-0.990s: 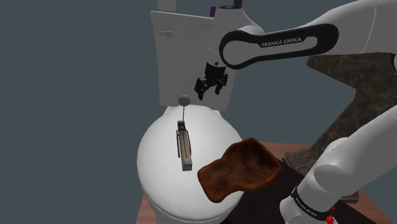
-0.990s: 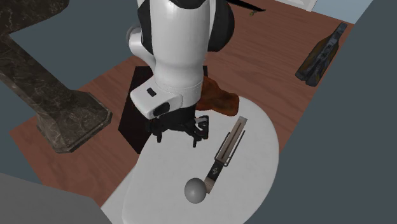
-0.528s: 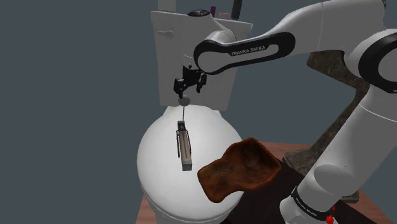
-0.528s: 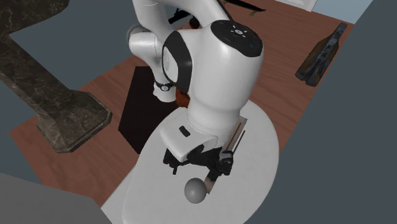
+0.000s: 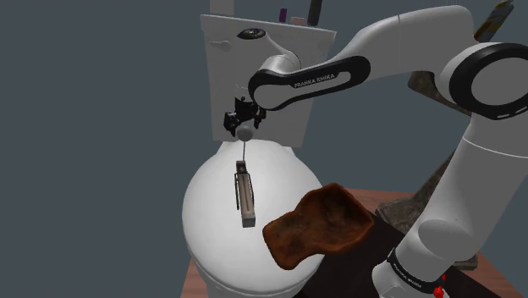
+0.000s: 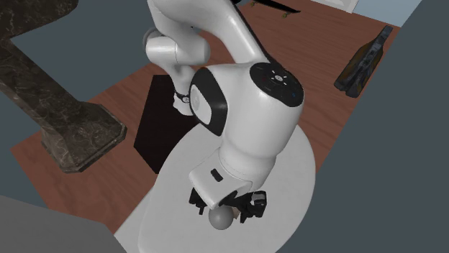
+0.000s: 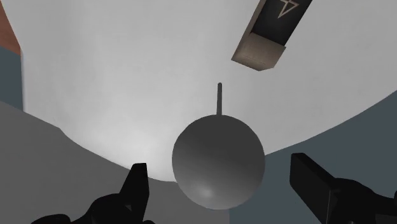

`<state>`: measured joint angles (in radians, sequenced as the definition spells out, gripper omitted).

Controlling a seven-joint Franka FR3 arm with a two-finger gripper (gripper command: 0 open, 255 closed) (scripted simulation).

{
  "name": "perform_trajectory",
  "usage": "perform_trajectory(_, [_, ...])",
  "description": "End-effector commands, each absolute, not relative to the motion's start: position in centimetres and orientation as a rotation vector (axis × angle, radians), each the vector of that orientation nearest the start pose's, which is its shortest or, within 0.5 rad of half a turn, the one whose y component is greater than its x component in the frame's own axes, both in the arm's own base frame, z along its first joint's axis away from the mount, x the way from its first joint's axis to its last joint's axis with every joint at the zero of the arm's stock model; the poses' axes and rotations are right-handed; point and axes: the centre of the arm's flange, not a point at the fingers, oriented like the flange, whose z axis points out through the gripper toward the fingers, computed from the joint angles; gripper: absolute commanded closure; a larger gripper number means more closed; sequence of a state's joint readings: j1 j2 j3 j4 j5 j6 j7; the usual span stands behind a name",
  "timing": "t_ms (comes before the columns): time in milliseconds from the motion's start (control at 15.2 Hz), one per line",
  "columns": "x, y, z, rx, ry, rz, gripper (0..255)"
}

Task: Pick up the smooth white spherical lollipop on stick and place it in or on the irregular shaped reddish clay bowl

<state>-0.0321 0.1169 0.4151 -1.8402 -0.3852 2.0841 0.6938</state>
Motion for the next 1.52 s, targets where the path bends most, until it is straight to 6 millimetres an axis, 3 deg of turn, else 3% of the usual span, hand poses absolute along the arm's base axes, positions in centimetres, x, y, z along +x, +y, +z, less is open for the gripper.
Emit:
perform_trajectory(0, [57.4,19.8,47.3,-3.288,0.246,-0.455,0])
perform_trajectory(528, [57.4,19.8,47.3,-3.288,0.246,-0.455,0])
perform_trajectory(594, [57.4,19.8,47.3,-3.288,0.246,-0.455,255])
perform_trajectory(1188, [57.4,19.8,47.3,-3.288,0.246,-0.455,255])
perform_trajectory(1452, [57.4,19.8,49.4,-3.288,0.246,-0.455,255])
